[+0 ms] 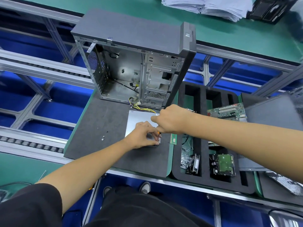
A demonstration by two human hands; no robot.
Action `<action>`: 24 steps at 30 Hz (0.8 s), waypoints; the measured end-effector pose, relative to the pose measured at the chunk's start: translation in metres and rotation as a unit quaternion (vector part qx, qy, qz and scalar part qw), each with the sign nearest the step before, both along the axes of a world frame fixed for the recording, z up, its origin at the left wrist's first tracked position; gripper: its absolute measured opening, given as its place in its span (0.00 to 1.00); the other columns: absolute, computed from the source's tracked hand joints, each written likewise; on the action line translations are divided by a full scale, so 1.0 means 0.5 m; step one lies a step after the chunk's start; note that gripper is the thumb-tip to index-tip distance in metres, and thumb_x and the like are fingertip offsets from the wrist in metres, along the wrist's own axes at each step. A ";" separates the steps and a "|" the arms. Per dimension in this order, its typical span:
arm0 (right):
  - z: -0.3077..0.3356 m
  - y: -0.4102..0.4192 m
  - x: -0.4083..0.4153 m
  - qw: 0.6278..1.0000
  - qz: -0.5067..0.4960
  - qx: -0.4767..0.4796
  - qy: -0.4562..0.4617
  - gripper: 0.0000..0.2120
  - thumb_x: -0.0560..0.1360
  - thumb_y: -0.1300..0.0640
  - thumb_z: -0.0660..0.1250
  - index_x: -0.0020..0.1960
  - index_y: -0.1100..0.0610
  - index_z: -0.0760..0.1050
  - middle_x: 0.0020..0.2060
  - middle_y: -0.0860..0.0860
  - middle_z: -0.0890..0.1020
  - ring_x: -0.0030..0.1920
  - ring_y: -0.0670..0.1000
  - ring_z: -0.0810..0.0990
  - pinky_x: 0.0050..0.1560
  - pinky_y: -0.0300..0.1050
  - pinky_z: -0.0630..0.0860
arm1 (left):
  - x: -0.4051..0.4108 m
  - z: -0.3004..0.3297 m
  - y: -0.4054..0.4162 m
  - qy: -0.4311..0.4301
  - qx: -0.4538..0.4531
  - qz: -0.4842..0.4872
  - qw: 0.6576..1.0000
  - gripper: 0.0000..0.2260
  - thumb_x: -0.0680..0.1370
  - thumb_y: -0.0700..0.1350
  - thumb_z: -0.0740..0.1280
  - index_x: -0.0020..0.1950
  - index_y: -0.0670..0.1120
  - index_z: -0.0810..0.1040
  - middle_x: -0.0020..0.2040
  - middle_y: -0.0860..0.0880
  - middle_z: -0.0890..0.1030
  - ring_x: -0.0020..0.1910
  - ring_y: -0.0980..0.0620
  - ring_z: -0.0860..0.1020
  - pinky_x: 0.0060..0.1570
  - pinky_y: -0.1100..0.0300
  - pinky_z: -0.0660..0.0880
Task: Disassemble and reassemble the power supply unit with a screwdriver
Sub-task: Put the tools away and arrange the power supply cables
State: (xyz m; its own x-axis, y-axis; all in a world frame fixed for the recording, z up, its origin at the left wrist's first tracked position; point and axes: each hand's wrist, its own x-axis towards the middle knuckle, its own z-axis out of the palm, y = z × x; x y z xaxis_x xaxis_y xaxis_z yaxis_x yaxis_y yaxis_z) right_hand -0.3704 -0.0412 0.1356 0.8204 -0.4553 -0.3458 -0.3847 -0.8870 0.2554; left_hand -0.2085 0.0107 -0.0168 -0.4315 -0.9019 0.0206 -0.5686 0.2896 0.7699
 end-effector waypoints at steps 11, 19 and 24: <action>0.035 -0.012 -0.021 0.991 0.117 0.063 0.020 0.17 0.78 0.58 0.58 0.64 0.46 0.61 0.46 0.51 0.67 0.25 0.53 0.64 0.25 0.47 0.54 | -0.001 0.002 0.000 0.003 0.013 -0.011 1.000 0.11 0.70 0.50 0.79 0.46 0.59 0.79 0.42 0.60 0.85 0.53 0.56 0.81 0.63 0.41 0.70; 0.004 -0.024 -0.029 0.991 0.133 -0.019 0.007 0.11 0.81 0.48 0.52 0.60 0.49 0.68 0.28 0.51 0.67 0.24 0.53 0.61 0.26 0.45 0.57 | -0.002 0.002 -0.006 0.007 0.014 -0.018 1.000 0.14 0.68 0.50 0.80 0.50 0.60 0.81 0.42 0.63 0.84 0.51 0.53 0.79 0.64 0.44 0.71; 0.019 -0.018 -0.024 0.992 0.124 0.015 0.025 0.12 0.80 0.49 0.56 0.63 0.45 0.69 0.27 0.51 0.65 0.27 0.57 0.67 0.29 0.46 0.65 | -0.002 0.003 -0.007 -0.005 -0.011 -0.013 1.000 0.15 0.71 0.52 0.77 0.45 0.68 0.74 0.41 0.67 0.83 0.51 0.61 0.75 0.60 0.55 0.65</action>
State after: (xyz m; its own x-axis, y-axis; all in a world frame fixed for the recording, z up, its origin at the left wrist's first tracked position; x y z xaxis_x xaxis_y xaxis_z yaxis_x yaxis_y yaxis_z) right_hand -0.3824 -0.0505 0.1449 0.8874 -0.2304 -0.3994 -0.1411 -0.9603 0.2405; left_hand -0.2096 0.0074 -0.0152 -0.4550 -0.8898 0.0351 -0.5684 0.3205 0.7578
